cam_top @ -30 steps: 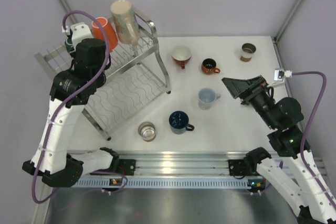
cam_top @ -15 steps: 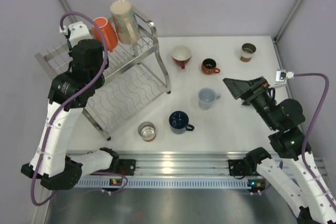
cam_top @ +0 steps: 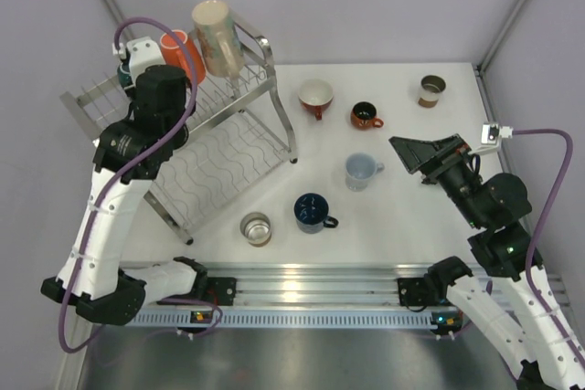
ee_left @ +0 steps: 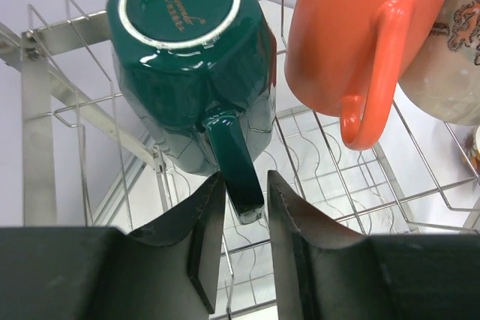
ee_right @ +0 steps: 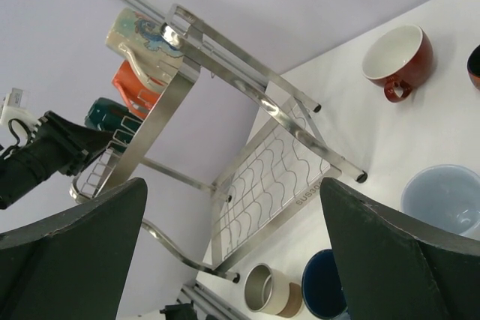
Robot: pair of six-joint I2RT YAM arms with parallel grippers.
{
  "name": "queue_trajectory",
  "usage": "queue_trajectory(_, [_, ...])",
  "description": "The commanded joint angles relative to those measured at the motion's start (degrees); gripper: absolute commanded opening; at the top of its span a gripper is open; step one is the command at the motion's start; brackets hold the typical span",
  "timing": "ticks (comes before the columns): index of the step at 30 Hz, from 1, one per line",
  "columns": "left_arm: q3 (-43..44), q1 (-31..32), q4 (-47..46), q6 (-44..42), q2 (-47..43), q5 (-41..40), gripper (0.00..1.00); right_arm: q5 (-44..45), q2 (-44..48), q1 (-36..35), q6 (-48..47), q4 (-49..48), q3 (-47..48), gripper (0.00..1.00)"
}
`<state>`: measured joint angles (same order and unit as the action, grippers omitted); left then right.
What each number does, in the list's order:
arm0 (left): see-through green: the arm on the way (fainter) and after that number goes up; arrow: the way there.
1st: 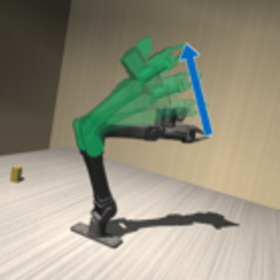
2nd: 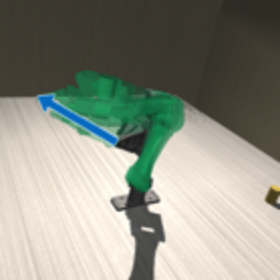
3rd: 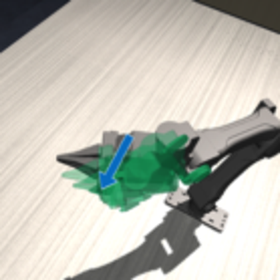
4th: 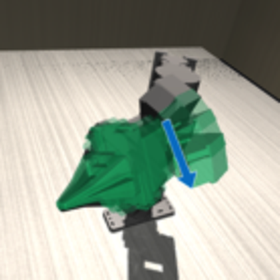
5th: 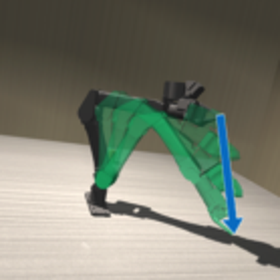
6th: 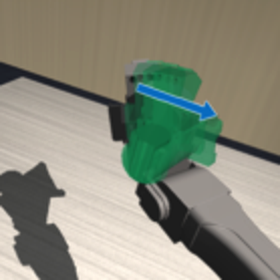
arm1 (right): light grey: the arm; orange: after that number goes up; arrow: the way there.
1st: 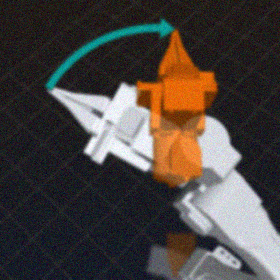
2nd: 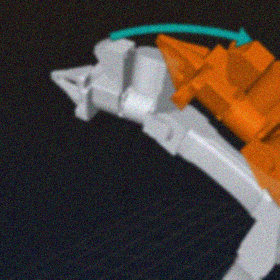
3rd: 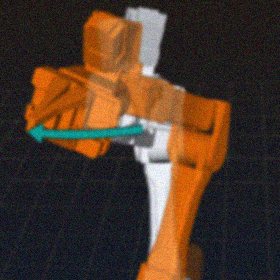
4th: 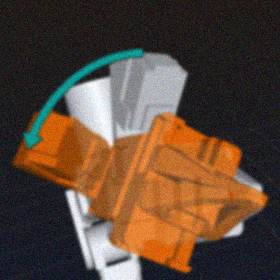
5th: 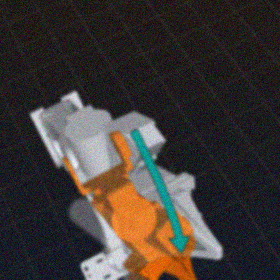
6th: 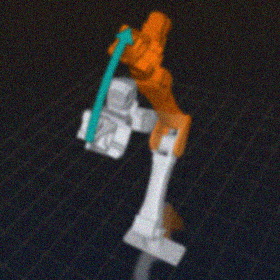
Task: Load the cups into the dish rack
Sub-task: Place the cup upside down on the dish rack
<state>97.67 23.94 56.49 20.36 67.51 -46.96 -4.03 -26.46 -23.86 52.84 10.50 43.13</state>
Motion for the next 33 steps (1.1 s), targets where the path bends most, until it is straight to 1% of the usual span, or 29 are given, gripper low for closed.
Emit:
queue_trajectory(1, [-0.55, -0.74, -3.84, -0.32, 0.61, 1.08, 0.29, 0.87, 0.27, 0.04, -1.25, -1.27, 2.04, 0.99])
queue_trajectory(3, [-0.37, -0.83, -4.11, -0.41, 0.79, 2.30, 0.23, 0.87, 0.27, 0.13, -1.34, -1.27, 1.95, 0.99])
queue_trajectory(7, [-0.28, -0.83, -5.77, -1.11, 0.17, 5.12, 0.04, 1.40, 0.35, 0.13, -1.77, -1.27, 1.60, 0.99])
queue_trajectory(8, [-0.20, -0.83, -6.12, -1.20, 0.00, 5.73, 0.02, 1.48, 0.27, 0.04, -1.69, -1.19, 1.60, 0.99])
queue_trajectory(9, [-0.37, -0.83, -6.39, -1.29, -0.18, 6.87, 0.02, 1.57, 0.27, 0.13, -1.77, -1.27, 1.51, 0.99])
queue_trajectory(19, [-1.69, -0.83, -6.57, 3.36, -3.60, 7.93, 0.01, 1.22, -0.17, 0.13, -1.42, -1.89, 0.72, 1.00])
queue_trajectory(24, [-3.88, -0.83, -8.94, 3.55, -5.97, 8.11, 0.02, 1.05, 0.00, 0.04, -1.25, -1.89, 0.37, 0.99])
queue_trajectory(27, [-6.69, -0.83, -13.06, 2.58, -8.25, 8.81, 0.00, 1.04, 0.35, 0.13, -1.16, -1.80, 0.28, 0.99])
queue_trajectory(28, [-7.83, -0.83, -15.86, 1.97, -9.14, 9.16, 0.00, 1.04, 0.53, 0.13, -1.16, -1.80, 0.20, 0.99])
queue_trajectory(29, [-10.11, -0.83, -17.54, 1.70, -9.93, 9.69, 0.00, 1.04, 0.62, 0.13, -1.16, -1.80, 0.20, 0.99])
queue_trajectory(33, [-13.90, -0.83, -22.21, 1.52, -13.18, 10.22, 0.00, 1.22, 0.97, 0.13, -1.42, -1.45, 0.46, 0.99])
